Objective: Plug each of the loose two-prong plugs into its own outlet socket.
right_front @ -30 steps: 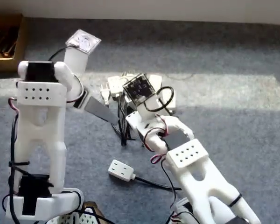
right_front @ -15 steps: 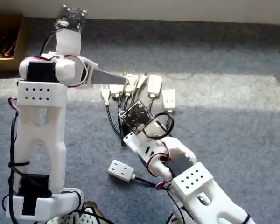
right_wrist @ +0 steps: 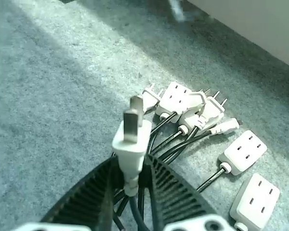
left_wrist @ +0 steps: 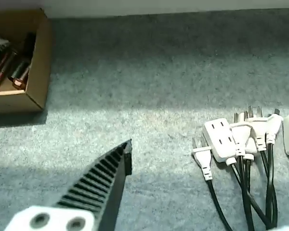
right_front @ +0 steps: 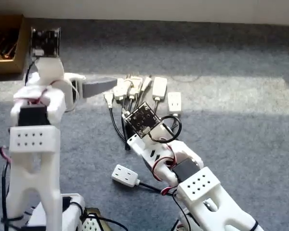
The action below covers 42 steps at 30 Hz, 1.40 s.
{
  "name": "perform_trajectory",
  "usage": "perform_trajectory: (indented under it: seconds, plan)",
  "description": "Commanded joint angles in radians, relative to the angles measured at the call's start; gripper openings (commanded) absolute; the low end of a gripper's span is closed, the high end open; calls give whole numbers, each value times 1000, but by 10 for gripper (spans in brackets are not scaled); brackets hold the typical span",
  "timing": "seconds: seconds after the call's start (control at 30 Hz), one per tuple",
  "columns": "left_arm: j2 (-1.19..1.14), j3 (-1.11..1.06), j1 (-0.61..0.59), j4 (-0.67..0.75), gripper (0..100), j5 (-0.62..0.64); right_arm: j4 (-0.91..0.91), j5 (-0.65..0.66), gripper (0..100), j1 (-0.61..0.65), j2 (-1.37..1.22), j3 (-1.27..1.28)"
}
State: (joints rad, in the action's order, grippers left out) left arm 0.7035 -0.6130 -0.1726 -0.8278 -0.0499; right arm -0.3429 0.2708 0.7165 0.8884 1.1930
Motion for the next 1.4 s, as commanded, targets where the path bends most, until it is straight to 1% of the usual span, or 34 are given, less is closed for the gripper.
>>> perform_trajectory:
  seconds: [0.0, 0.07, 0.13, 0.27, 0.37, 0.5, 0.63, 0.73, 0.87, 1.17, 1.37]
  plan:
    - [343, -332, 13, 164, 587, 11, 28, 12, 6, -12, 24, -7]
    - [426, -414, 36, 164, 587, 11, 28, 12, 6, -7, 24, -8]
    - [453, -453, 48, 166, 586, 12, 28, 11, 6, -4, 21, -10]
    - [424, -466, 74, 167, 585, 15, 25, -38, 6, 41, 21, -13]
    - [400, -464, 114, 167, 585, 31, 22, -41, 5, 84, 16, -15]
    - [398, -458, 117, 166, 585, 32, -38, -40, 5, 68, -104, -113]
    - [392, -464, 117, 166, 585, 31, -48, -44, 5, 54, -252, -208]
    - [394, -510, 117, 169, 585, 29, -50, -46, 5, 59, -269, -226]
    - [392, -564, 120, 170, 585, 28, -71, -64, 5, 58, -216, -225]
    - [392, -595, 117, 199, 585, 28, -303, -80, 5, 71, 41, -232]
    - [390, -596, 117, 199, 585, 28, -426, -78, 5, 71, 220, -232]
